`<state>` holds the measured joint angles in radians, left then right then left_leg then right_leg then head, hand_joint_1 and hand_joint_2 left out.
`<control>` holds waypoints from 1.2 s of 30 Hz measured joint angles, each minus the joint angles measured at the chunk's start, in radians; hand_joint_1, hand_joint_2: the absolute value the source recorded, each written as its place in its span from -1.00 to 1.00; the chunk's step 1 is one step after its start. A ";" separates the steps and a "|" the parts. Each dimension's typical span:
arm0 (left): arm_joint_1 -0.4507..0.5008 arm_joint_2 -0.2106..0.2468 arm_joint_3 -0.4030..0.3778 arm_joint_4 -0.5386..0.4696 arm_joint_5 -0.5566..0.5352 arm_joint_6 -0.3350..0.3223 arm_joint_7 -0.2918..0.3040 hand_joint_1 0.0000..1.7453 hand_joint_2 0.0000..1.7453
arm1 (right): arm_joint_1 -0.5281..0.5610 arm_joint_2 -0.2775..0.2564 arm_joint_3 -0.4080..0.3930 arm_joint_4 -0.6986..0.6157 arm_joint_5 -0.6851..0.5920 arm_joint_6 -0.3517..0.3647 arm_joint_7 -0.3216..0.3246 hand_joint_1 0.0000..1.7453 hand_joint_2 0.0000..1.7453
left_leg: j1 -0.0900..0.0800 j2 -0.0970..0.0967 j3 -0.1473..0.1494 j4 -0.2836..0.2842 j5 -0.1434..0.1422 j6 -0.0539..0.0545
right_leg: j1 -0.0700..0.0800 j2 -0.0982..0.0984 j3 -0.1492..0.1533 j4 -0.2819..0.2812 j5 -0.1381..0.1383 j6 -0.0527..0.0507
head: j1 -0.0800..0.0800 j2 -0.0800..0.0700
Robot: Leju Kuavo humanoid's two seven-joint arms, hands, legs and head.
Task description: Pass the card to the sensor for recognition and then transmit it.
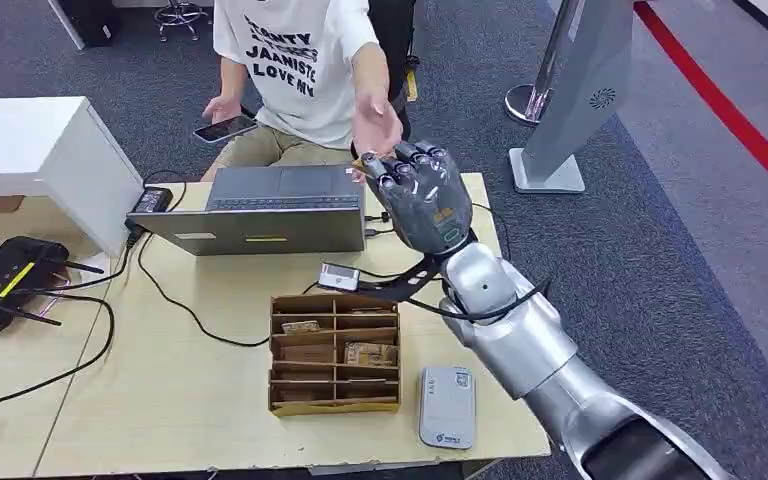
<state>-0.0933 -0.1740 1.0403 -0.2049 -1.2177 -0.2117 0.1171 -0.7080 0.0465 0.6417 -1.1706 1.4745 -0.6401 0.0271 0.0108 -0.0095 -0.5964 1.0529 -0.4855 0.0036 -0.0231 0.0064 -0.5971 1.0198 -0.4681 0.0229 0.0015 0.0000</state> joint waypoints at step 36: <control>0.004 -0.003 -0.021 0.000 0.057 -0.011 0.000 -1.00 -1.00 | 0.206 0.038 -0.012 -0.070 -0.071 -0.008 -0.122 -1.00 1.00 | 0.000 -0.001 -0.001 0.000 -0.002 -0.001 | 0.000 0.000 -0.001 0.000 -0.002 0.000 | 0.000 0.000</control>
<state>-0.0889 -0.1766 1.0193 -0.2049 -1.1602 -0.2224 0.1167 -0.5025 0.0842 0.6298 -1.2406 1.4037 -0.6485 -0.0946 0.0111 -0.0105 -0.5972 1.0526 -0.4874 0.0023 -0.0229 0.0060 -0.5982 1.0195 -0.4705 0.0225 0.0011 0.0000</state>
